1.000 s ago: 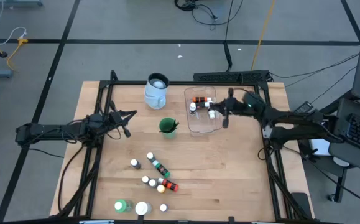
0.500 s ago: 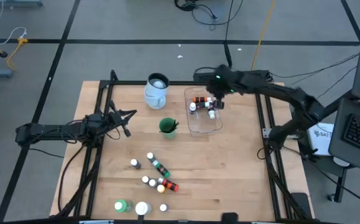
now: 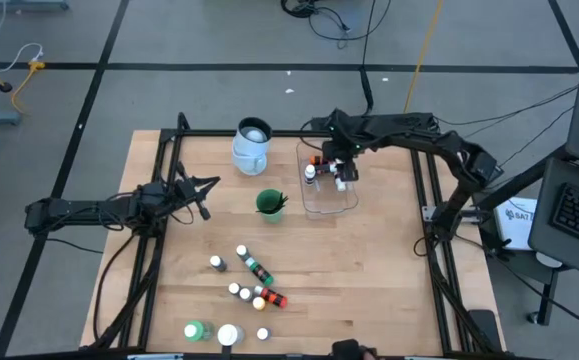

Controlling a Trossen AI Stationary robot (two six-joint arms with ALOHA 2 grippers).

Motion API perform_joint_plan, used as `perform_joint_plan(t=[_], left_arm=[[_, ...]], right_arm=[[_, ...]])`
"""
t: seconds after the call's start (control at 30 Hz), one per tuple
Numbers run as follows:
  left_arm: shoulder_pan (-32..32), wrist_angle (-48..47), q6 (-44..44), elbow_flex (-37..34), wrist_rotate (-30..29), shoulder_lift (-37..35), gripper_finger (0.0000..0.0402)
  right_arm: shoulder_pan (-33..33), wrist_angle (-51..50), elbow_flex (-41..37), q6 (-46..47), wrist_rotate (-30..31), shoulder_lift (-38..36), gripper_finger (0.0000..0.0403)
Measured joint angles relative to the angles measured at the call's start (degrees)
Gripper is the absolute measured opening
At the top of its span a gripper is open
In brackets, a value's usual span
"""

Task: Pick & Place Paint Supplies
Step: Adjust the small black paint bottle in the transparent bin

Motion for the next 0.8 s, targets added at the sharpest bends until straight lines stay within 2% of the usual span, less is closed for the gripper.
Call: perform_joint_plan(t=[0.13, 0.27, 0.8], left_arm=[[0.00, -0.01, -1.32, -0.01, 0.00, 0.00, 0.0021], [0.01, -0.01, -1.53, 0.01, 0.00, 0.00, 0.0021], [-0.01, -0.01, -1.81, -0.01, 0.00, 0.00, 0.0021]], right_arm=[[1.28, 3.37, -2.65, 0.34, 0.13, -0.06, 0.0245], [1.96, 7.56, -5.29, -0.09, 1.67, 0.10, 0.0236], [0.73, 12.88, -10.62, 1.42, 1.53, 0.00, 0.0223]])
